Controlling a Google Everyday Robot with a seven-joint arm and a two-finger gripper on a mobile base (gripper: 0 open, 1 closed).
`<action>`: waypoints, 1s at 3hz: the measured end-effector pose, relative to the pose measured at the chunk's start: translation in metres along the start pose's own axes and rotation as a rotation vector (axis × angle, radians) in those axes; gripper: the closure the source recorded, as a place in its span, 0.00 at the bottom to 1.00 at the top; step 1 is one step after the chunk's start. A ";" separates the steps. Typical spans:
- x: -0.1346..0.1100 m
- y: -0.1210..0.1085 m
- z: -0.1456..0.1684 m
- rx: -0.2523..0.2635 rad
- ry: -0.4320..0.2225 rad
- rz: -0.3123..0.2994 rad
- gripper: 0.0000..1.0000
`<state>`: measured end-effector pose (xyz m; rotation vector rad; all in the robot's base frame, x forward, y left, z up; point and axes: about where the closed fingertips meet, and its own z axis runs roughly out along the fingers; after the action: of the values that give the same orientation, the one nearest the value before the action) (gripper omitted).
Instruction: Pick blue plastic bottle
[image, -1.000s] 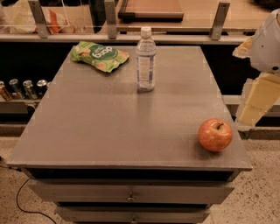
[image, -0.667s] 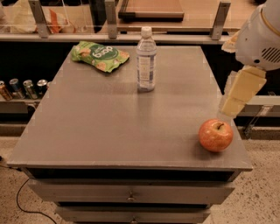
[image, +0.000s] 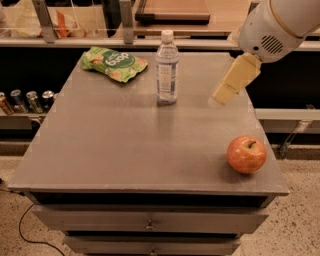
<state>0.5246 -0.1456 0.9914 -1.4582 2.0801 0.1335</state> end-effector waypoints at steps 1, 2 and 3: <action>-0.033 -0.016 0.035 -0.046 -0.116 0.031 0.00; -0.033 -0.016 0.035 -0.047 -0.116 0.030 0.00; -0.043 -0.018 0.047 -0.050 -0.141 0.054 0.00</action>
Offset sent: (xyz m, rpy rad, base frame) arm 0.0276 0.0282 -0.0039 0.0969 -0.0001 0.0217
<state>0.5694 -0.0986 0.9793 -1.3813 2.0148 0.3034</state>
